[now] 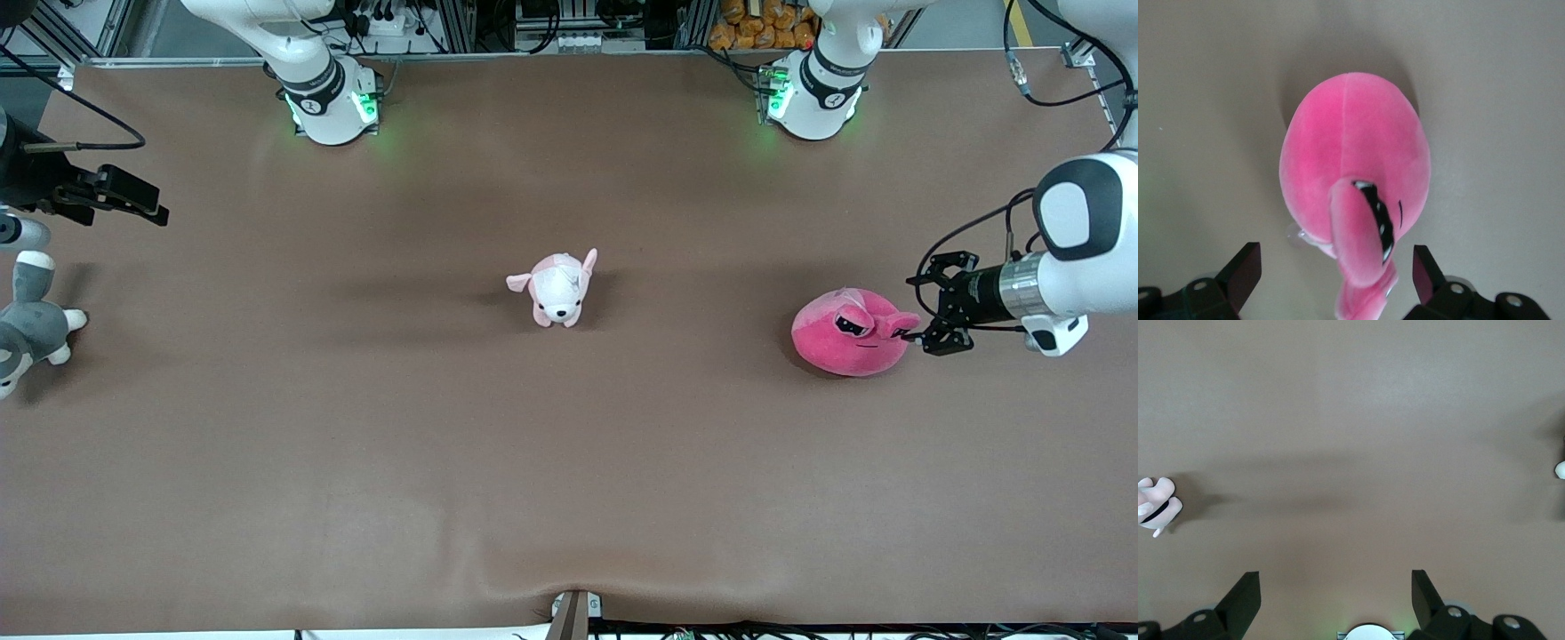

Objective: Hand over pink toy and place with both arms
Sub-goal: 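Lower the left gripper onto the pink plush's snout and close it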

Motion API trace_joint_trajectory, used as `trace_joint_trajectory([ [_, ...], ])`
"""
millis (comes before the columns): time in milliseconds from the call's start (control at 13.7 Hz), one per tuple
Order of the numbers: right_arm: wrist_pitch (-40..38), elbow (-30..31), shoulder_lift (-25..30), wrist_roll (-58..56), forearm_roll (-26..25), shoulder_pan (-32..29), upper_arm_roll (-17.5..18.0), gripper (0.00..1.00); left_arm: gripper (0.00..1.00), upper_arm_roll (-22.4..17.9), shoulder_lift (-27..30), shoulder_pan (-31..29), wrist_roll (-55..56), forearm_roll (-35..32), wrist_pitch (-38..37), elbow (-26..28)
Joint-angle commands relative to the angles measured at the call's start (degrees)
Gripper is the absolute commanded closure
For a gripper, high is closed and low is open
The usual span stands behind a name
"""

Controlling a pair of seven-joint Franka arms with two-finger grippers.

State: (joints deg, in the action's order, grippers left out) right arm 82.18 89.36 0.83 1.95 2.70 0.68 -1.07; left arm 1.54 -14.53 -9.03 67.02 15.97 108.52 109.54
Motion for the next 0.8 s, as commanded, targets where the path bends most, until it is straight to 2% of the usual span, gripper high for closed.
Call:
trace_joint_trajectory([
  [0, -0.3, -0.5, -0.2, 0.7, -0.2, 0.3, 0.0, 0.0, 0.0, 0.3, -2.2, -0.7, 1.4, 1.7, -0.4, -1.8],
  [510, -0.3, -0.6, -0.6, 0.7, -0.2, 0.5, 0.0, 0.0, 0.0, 0.3, -3.4, -1.0, 0.6, 1.8, 0.8, -1.7],
  [729, -0.3, -0.6, -0.6, 0.7, -0.2, 0.5, 0.0, 0.0, 0.06, 0.4, -4.1, -0.9, 0.3, 1.8, 1.0, -1.8],
])
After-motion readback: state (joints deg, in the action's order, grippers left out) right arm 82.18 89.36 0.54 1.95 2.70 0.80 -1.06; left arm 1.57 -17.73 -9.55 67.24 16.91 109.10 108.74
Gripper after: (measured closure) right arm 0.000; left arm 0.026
